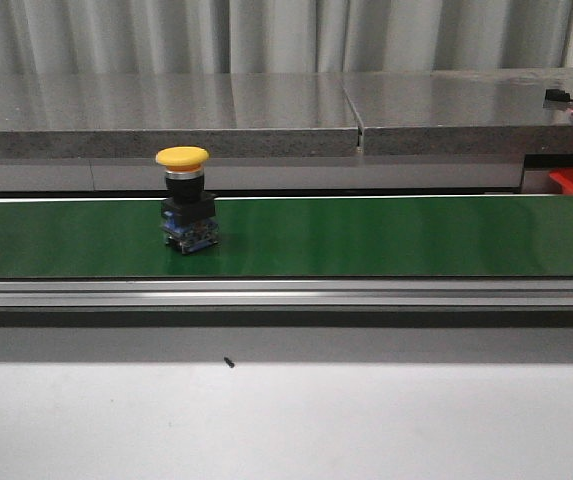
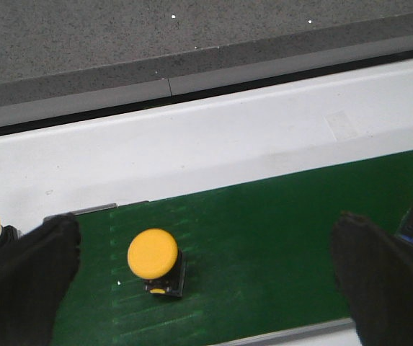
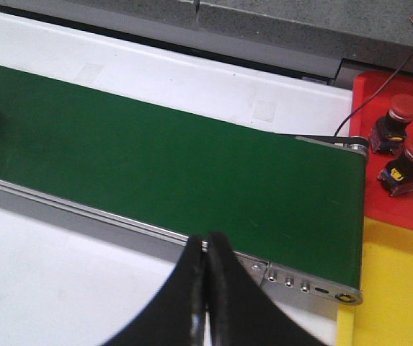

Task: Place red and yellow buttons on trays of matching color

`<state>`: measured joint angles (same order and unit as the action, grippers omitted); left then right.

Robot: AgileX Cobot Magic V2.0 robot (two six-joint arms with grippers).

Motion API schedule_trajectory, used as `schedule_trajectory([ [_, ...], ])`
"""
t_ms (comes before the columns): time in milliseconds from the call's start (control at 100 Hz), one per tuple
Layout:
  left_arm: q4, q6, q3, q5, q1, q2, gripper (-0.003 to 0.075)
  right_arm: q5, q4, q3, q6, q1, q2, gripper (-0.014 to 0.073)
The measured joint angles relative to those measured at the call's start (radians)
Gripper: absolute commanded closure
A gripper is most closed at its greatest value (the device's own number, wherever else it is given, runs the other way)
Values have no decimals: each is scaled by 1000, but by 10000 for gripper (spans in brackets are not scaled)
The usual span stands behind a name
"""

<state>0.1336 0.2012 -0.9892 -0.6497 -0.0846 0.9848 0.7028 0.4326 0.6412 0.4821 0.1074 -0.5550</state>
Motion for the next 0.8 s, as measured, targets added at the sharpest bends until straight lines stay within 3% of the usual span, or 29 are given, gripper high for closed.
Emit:
schedule_trajectory([
  [110, 2, 0, 119, 15, 0, -130, 122, 0, 0, 0, 0, 0, 0, 662],
  [250, 2, 0, 257, 21, 0, -310, 262, 0, 0, 0, 0, 0, 0, 662],
  [460, 2, -37, 415, 21, 0, -548, 527, 0, 5, 0, 0, 0, 0, 662],
  [590, 2, -54, 477, 21, 0, -661, 736, 0, 23, 0, 0, 0, 0, 662],
  [800, 2, -70, 532, 21, 0, -733, 741, 0, 58, 0, 0, 0, 0, 662],
])
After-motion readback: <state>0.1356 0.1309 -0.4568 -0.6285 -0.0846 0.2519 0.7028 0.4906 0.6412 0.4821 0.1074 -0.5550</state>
